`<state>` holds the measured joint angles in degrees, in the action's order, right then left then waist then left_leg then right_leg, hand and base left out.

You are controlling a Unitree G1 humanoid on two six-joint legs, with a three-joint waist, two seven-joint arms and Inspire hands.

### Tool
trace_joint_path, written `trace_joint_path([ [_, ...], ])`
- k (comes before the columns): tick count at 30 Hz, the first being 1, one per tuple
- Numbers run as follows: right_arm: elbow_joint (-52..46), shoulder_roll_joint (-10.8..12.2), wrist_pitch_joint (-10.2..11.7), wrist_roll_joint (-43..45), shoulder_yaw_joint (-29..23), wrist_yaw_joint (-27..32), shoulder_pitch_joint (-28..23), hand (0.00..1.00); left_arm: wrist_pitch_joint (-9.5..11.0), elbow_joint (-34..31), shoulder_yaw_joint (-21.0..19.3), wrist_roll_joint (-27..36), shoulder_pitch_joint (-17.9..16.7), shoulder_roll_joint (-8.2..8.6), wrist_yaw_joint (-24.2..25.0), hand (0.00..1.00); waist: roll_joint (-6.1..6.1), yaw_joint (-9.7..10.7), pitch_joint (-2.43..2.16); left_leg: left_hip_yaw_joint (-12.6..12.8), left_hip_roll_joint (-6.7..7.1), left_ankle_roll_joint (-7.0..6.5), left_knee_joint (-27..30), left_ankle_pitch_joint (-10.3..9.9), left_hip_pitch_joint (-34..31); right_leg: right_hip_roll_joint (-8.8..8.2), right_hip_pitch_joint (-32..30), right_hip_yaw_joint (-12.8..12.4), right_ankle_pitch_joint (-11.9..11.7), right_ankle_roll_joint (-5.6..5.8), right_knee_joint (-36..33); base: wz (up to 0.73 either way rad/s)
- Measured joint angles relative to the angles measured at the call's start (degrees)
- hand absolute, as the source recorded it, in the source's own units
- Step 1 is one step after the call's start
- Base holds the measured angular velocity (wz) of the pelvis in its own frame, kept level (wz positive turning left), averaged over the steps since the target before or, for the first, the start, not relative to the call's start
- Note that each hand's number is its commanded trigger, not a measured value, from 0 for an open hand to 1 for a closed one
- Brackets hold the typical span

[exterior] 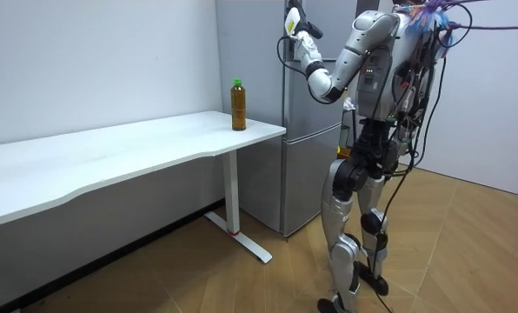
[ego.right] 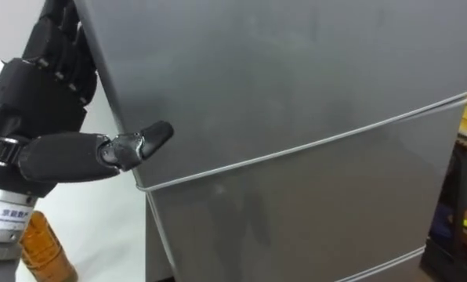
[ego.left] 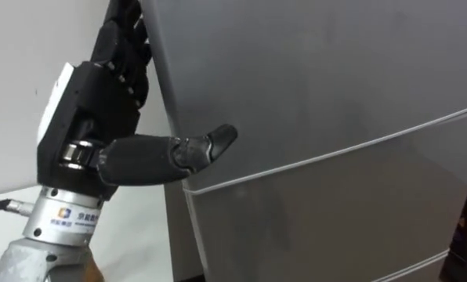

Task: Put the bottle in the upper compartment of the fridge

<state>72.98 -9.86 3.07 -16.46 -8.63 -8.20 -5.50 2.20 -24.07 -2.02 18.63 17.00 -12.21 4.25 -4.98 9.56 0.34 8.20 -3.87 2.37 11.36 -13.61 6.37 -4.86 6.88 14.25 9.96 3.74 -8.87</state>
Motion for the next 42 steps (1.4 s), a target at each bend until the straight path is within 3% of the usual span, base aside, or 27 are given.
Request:
trace_joint_path([
  [12,-0.1,-0.4,-0.6,-0.8,2.7,0.0,0.8,0.00,-1.0,-1.8,1.4,4.5,1.9,0.06,1.7,0.00,-0.26,0.0,-0.17,0.0,0.01,0.00,0.0,0.0,-0.9,0.01,-0.7,0.0,0.0,0.00,0.0,0.00],
  [17,0.1,-0.4,-0.7,-0.9,3.5,0.0,1.2,0.00,-1.9,-1.8,1.9,5.9,3.0,0.05,1.7,0.00,0.00,0.0,0.12,0.0,0.04,0.00,0.0,0.0,-1.2,0.00,-0.7,0.1,0.0,0.01,0.0,0.00],
  [19,0.1,-0.5,-0.7,-0.8,3.7,0.0,1.3,0.00,-1.9,-1.8,2.1,7.4,3.0,0.06,1.7,0.84,-0.06,0.0,0.13,0.0,0.04,0.00,0.0,0.0,-1.6,-0.01,-1.0,0.1,0.0,0.03,0.0,0.00],
  [20,0.1,-0.5,-0.7,-0.8,3.7,0.0,1.5,0.00,-1.9,-1.8,2.1,8.0,3.0,0.06,1.7,1.00,-0.07,0.0,0.14,0.0,0.04,0.00,0.0,0.0,-1.7,-0.01,-1.1,0.1,0.0,0.03,0.0,0.00],
  [28,0.8,-1.0,-0.7,-0.9,5.2,-0.1,2.1,0.00,-1.3,-1.8,-0.2,10.8,3.0,0.88,0.9,1.00,-0.01,-0.4,0.27,-0.3,0.13,-0.01,0.0,0.0,-1.8,-0.09,-1.3,0.1,0.0,0.03,0.1,0.02],
  [32,0.9,-1.2,-0.8,-1.2,6.2,-0.1,2.4,0.00,0.1,-1.8,1.7,11.3,3.0,1.38,0.9,1.00,-0.10,-0.6,0.44,-0.7,0.20,-0.01,0.0,0.0,-1.7,-0.13,-1.0,-0.1,0.0,0.03,0.1,0.08],
  [36,0.8,-1.5,-1.3,-1.3,7.4,0.0,3.1,0.00,0.9,-1.6,1.8,13.4,3.0,2.36,-0.9,1.00,-0.43,-0.5,0.93,-0.7,0.22,-0.02,0.0,0.0,-1.8,-0.13,-0.9,-0.1,0.0,0.04,0.1,0.01],
  [42,0.8,-1.7,-1.8,-1.5,8.3,0.0,3.4,0.00,1.0,-1.6,2.3,16.8,2.9,2.50,-1.5,1.00,-0.37,-0.7,0.91,-0.8,0.28,-0.03,0.1,0.0,-1.8,-0.20,-0.8,-0.1,0.0,0.06,0.1,0.00],
])
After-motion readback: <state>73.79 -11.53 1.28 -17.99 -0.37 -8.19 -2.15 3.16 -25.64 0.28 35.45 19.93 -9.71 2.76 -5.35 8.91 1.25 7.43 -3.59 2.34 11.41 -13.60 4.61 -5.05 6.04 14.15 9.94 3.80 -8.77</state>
